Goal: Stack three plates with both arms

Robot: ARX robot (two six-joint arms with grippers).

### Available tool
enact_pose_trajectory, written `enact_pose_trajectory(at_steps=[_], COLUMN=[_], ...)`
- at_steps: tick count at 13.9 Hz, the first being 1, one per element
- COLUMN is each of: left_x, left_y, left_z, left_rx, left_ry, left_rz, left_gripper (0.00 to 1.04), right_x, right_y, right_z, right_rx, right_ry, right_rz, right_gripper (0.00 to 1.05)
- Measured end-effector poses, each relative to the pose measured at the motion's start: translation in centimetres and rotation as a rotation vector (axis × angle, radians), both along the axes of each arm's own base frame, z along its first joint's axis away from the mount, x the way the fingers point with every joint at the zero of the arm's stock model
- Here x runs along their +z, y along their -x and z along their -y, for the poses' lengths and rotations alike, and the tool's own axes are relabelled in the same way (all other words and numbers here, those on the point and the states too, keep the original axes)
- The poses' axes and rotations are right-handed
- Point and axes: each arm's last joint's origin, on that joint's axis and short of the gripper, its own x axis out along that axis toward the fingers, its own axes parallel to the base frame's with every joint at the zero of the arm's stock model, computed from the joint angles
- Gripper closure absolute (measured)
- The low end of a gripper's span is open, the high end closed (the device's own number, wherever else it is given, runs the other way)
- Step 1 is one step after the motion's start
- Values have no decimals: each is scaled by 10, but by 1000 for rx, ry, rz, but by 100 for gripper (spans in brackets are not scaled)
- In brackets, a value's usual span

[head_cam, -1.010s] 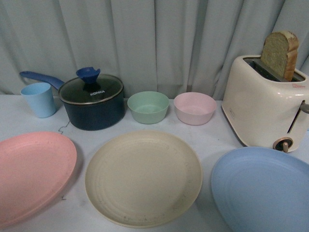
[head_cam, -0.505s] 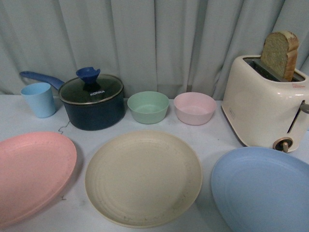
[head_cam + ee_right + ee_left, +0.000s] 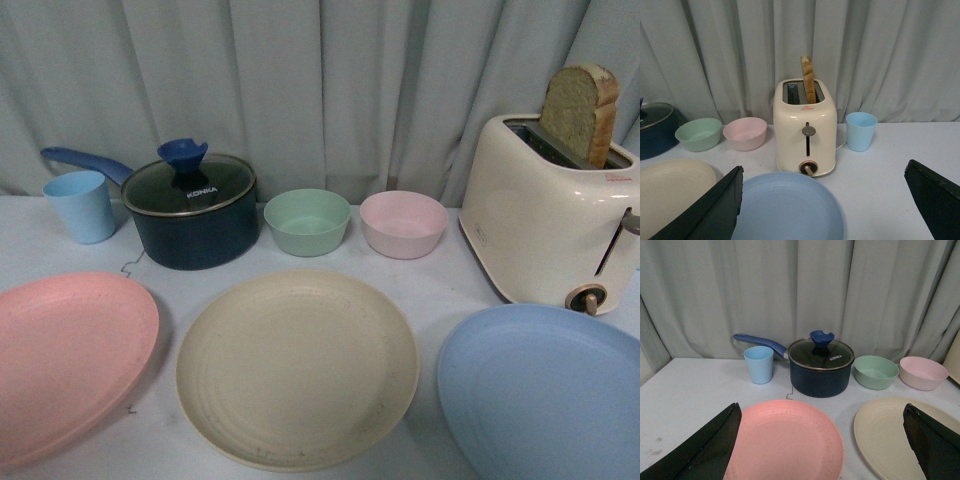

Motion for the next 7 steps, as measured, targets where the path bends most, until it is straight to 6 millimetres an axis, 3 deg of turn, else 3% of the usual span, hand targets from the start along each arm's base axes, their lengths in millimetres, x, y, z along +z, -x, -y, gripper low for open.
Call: enact_pose_trajectory(at_steps=[7], left_x=[0], left_y=[0], left_z=[0], left_rx=[0], left_ry=[0], left_rz=[0], left_gripper=[7], right_x=[0], right_y=[0], right_z=[0], right_rx=[0], right_ry=[0], right_rz=[0], right_gripper=[6])
